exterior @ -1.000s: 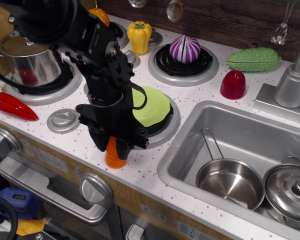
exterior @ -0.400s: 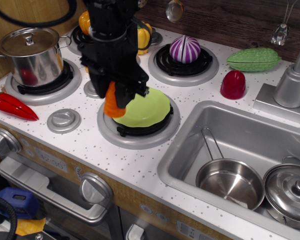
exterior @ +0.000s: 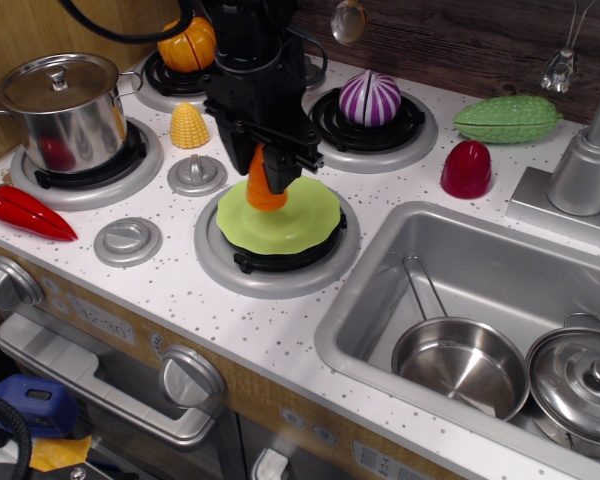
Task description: Put carrot on plate
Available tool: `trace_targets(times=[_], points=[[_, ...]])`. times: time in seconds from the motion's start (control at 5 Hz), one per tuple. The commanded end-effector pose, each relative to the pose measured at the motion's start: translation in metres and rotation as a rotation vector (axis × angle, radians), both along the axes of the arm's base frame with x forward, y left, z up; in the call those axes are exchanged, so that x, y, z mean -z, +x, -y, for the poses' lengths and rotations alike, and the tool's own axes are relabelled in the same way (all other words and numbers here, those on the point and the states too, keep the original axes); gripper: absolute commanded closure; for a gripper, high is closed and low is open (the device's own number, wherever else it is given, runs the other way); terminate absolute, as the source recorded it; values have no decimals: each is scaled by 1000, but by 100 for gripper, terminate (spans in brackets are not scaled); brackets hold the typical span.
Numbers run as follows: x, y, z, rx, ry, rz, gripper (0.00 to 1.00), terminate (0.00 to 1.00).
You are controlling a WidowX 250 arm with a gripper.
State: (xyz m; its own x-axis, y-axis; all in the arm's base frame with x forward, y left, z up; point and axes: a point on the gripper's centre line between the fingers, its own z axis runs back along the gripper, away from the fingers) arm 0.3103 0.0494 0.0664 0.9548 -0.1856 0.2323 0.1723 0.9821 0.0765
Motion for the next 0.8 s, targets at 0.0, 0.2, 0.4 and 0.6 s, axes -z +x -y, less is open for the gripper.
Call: trace_targets(times=[0.0,0.2,0.4,0.6], points=[[-7,10,-5,14,-12,55,0,0],[-3,8,-4,32,-41,72,0,0],[-3,8,-4,32,-41,72,0,0],[-3,8,-4,32,-41,72,0,100]])
